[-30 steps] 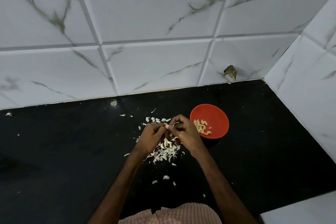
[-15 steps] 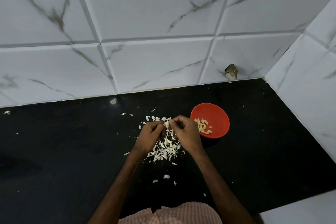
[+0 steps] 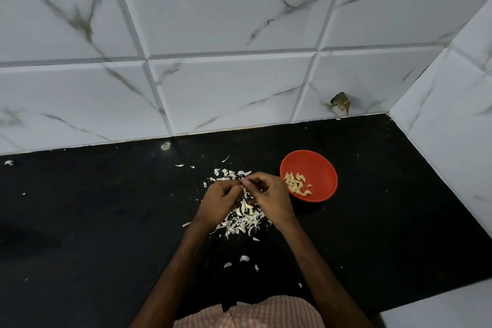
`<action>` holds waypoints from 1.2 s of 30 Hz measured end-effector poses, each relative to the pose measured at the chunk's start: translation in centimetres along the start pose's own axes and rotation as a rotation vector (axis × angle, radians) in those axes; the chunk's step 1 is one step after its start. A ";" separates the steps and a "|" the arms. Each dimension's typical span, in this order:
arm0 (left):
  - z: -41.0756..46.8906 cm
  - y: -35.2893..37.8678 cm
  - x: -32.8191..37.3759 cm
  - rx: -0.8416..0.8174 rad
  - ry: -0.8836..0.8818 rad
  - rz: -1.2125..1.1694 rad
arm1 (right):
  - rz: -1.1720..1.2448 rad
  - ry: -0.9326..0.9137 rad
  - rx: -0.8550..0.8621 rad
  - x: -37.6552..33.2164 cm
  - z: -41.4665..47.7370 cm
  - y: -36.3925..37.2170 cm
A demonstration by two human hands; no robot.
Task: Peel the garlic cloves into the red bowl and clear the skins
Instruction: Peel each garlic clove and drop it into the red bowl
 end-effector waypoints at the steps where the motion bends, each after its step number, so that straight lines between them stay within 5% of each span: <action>1: 0.0 0.1 0.0 -0.003 -0.001 -0.002 | 0.009 0.008 0.028 0.1 0.0 -0.2; 6: -0.5 -0.1 -1.3 -0.005 -0.060 0.020 | 0.169 0.148 0.230 1.3 0.1 -2.5; 13: -0.2 0.5 2.0 0.008 0.084 0.216 | 0.140 0.146 0.218 0.8 -0.4 -1.5; 16: 0.0 0.5 2.2 0.016 0.119 0.193 | -0.018 0.130 0.129 0.2 -0.3 -1.1; 21: -0.5 1.3 1.9 -0.130 0.040 -0.130 | -0.672 -0.098 -0.172 -2.1 0.1 0.6; 26: -0.9 1.3 1.9 -0.177 0.155 0.260 | -0.784 0.143 -0.324 0.0 0.2 0.9; 29: -1.0 1.2 2.5 -0.163 0.221 0.401 | -0.619 0.251 -0.280 0.4 -0.1 0.5; 36: -1.0 0.8 2.1 -0.143 -0.030 -0.105 | -0.598 0.005 -0.137 -2.7 0.0 0.9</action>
Point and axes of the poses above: each hand's wrist, its own z-axis towards the middle knuckle, its own y-axis out of the palm, x = y × z, the point moved 8 cm from there along z, towards the middle knuckle, and after that the axes turned 7 degrees about z, right-handed, at the moved point
